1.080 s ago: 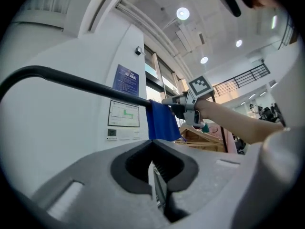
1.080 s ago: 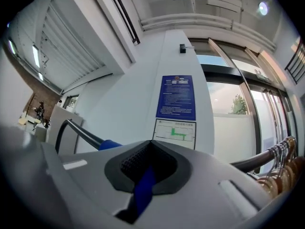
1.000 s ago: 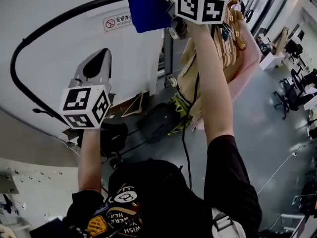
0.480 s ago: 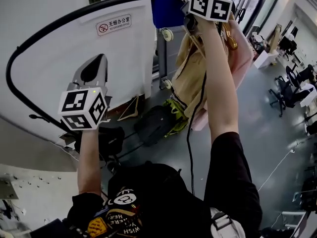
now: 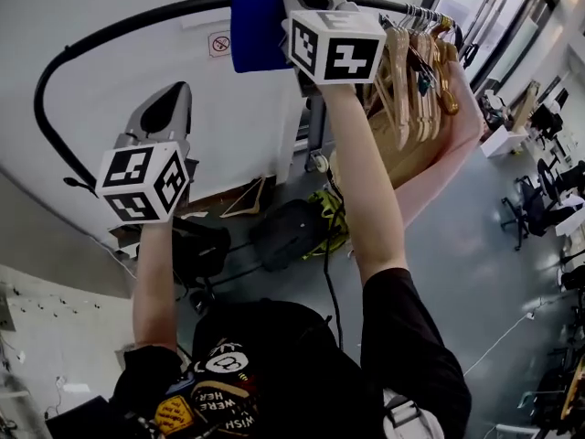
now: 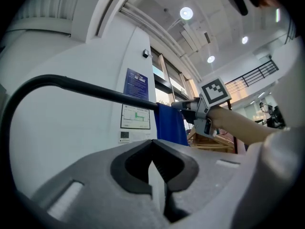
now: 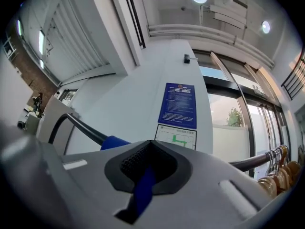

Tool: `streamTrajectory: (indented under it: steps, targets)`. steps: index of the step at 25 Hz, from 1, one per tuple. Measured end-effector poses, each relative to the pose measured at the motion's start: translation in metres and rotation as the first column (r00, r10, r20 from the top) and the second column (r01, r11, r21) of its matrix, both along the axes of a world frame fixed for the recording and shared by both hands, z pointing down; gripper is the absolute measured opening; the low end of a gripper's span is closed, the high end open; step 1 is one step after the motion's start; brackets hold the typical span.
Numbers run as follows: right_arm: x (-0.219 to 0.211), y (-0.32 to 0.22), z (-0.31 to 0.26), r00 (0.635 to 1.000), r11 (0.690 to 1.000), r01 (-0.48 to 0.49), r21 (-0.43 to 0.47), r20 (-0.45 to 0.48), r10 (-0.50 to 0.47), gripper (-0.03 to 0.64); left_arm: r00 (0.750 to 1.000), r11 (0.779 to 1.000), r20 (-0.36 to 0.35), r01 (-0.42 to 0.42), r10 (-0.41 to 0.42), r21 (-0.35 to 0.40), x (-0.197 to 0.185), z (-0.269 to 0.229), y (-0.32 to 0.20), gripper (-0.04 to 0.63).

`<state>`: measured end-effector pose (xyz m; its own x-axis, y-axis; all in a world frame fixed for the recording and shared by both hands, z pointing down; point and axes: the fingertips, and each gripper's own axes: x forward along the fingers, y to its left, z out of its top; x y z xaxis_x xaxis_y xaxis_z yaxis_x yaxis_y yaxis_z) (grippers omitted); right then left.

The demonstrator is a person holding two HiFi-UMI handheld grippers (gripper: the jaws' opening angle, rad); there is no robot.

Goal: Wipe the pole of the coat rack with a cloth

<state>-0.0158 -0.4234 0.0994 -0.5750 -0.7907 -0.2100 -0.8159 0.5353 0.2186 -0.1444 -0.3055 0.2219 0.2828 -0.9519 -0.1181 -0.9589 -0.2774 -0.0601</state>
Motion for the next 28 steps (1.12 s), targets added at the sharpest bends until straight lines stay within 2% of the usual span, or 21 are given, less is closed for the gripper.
streamTrajectory:
  steps: [3,9,17,23,28]
  targets:
    - [-0.052,0.024,0.002,0.998,0.998,0.043,0.043,-0.043,-0.041,0.0,0.999,0.999,-0.003,0.038,-0.038,0.014,-0.014,-0.004,0.008,0.002]
    - [-0.152,0.066,-0.002,0.977,0.977,0.203,0.061,-0.075,-0.198,0.0,0.99,0.99,-0.017,0.138,-0.138,0.023,-0.053,-0.006,0.03,0.002]
    - [-0.238,0.109,0.001,0.932,0.933,0.354,0.066,-0.104,-0.346,0.0,0.965,0.965,-0.037,0.262,-0.261,0.022,-0.106,-0.003,0.058,0.002]
    - [-0.233,0.103,0.001,0.934,0.934,0.35,0.067,-0.095,-0.343,0.0,0.96,0.96,-0.033,0.277,-0.277,0.024,-0.115,-0.006,0.061,0.002]
    - [-0.171,0.069,0.002,0.964,0.963,0.264,0.047,-0.04,-0.262,0.0,0.975,0.975,-0.027,0.22,-0.22,0.019,-0.094,0.0,0.046,0.002]
